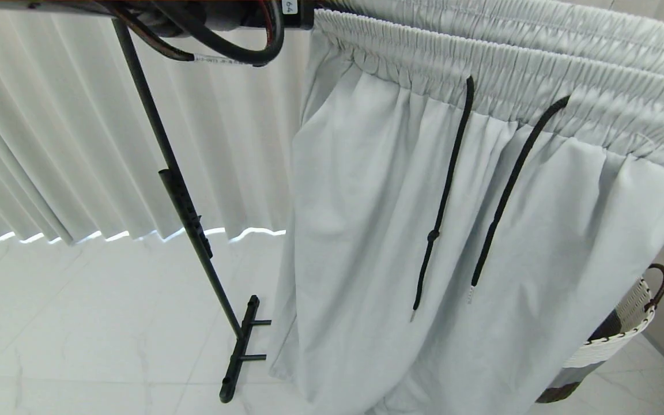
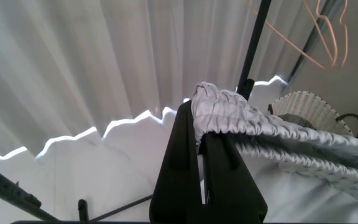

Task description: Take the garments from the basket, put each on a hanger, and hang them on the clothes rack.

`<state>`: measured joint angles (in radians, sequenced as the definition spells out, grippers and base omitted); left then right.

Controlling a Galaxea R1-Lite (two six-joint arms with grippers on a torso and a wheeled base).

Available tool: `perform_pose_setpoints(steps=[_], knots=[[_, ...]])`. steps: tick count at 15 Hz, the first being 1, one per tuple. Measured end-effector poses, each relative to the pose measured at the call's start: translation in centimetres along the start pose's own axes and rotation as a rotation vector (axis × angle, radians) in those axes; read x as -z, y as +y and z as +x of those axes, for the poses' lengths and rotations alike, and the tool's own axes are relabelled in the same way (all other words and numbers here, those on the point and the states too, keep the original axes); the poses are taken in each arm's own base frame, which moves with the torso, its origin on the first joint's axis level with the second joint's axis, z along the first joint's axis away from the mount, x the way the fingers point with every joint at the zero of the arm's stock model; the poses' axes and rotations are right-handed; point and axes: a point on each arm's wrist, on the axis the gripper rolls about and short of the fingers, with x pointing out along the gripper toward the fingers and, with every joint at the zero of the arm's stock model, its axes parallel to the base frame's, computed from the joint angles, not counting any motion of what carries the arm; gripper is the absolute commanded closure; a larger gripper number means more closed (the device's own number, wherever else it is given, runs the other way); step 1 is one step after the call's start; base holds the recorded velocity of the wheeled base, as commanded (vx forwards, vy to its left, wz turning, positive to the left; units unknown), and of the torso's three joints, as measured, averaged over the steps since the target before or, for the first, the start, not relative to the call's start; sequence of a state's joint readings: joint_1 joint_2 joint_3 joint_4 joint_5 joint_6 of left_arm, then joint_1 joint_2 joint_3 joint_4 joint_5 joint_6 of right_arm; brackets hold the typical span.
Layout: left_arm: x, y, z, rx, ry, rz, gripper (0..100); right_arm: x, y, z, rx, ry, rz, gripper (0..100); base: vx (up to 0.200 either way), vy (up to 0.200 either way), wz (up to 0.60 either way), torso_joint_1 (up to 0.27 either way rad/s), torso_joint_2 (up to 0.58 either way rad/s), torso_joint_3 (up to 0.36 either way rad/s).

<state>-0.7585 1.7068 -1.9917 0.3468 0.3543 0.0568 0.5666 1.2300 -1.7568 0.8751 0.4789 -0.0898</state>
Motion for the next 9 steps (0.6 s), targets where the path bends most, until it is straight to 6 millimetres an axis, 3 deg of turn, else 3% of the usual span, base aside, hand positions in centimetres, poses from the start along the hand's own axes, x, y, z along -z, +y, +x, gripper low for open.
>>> perform_pose_setpoints(steps=[3, 5, 7, 9], knots=[[0.5, -0.2, 0.6, 0.0, 0.026, 0.009, 100, 0.3, 0.3, 0.2, -0.026, 0.015, -0.004, 100, 0.0, 0.0, 0.0, 0.0, 0.0, 0.0], [1.3, -0.2, 0.3, 0.004, 0.094, 0.031, 100, 0.5, 0.0, 0.5, 0.067, 0.033, -0.001, 100, 0.0, 0.0, 0.0, 0.0, 0.0, 0.0], [2.4, 0.3, -0.9, 0.009, 0.21, 0.058, 100, 0.4, -0.9, 1.2, 0.228, 0.053, 0.003, 100, 0.0, 0.0, 0.0, 0.0, 0.0, 0.0], [3.1, 0.9, -2.2, 0.005, 0.272, 0.055, 100, -0.4, -1.7, 2.4, 0.283, 0.007, -0.011, 100, 0.0, 0.0, 0.0, 0.0, 0.0, 0.0]])
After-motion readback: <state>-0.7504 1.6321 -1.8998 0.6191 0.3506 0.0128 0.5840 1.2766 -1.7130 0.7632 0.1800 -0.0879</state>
